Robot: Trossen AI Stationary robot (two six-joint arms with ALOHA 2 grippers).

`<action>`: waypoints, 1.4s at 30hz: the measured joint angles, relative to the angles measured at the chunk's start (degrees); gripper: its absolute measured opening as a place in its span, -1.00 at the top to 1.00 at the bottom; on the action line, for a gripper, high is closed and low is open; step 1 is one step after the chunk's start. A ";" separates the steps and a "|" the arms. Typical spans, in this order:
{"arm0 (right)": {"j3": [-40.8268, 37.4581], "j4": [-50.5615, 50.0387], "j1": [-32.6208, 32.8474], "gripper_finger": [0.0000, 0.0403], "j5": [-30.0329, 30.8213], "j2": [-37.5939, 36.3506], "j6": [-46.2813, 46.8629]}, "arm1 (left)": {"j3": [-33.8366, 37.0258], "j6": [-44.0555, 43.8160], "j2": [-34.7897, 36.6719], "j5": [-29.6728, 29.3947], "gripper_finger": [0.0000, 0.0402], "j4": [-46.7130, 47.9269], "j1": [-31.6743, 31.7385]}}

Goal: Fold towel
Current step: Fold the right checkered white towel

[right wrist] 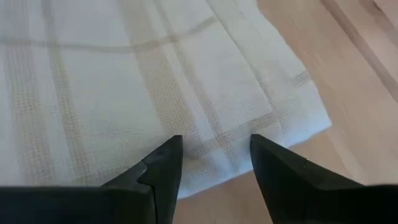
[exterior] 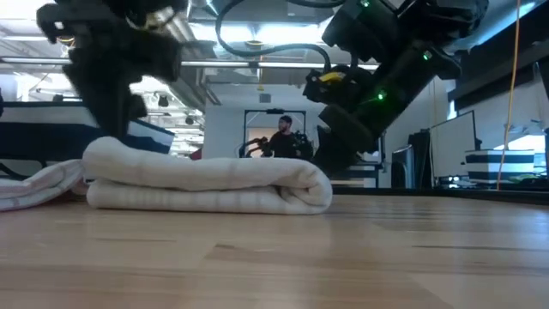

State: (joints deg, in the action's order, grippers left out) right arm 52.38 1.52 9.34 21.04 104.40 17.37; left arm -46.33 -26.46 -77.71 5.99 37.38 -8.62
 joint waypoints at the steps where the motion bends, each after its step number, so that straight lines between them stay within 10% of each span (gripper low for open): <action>1: 0.55 -0.68 0.00 0.05 -0.69 -0.15 -0.09 | 0.00 -0.88 0.71 -1.85 0.53 -0.89 -0.58; 9: 4.98 1.52 2.11 0.05 -8.51 -4.91 1.67 | -0.15 0.60 -1.27 -26.80 0.53 -15.86 -2.26; 24: 4.98 -12.94 -2.49 0.05 -3.60 0.48 -18.67 | -0.13 -12.02 -16.69 -26.97 0.53 -15.78 -2.22; 31: 6.25 -25.37 -10.60 0.05 2.19 -6.30 -39.89 | -5.81 -1.59 -13.17 -25.35 0.53 -17.78 -0.38; 34: 8.68 -29.93 -12.87 0.05 -0.50 -10.14 -35.09 | -8.81 6.30 -9.53 -26.09 0.53 -17.42 0.77; 39: 5.69 -21.58 -14.65 0.05 -24.28 -14.16 -12.93 | -7.94 13.49 -6.62 -29.68 0.53 -16.52 4.24; 42: -0.01 -12.06 -12.25 0.05 -24.64 -13.12 -3.66 | -4.89 13.35 -7.77 -28.97 0.53 -17.26 7.33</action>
State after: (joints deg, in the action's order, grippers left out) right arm 52.37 -10.54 -2.91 -3.60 91.28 13.71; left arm -51.22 -13.11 -85.49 -22.97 20.12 -1.29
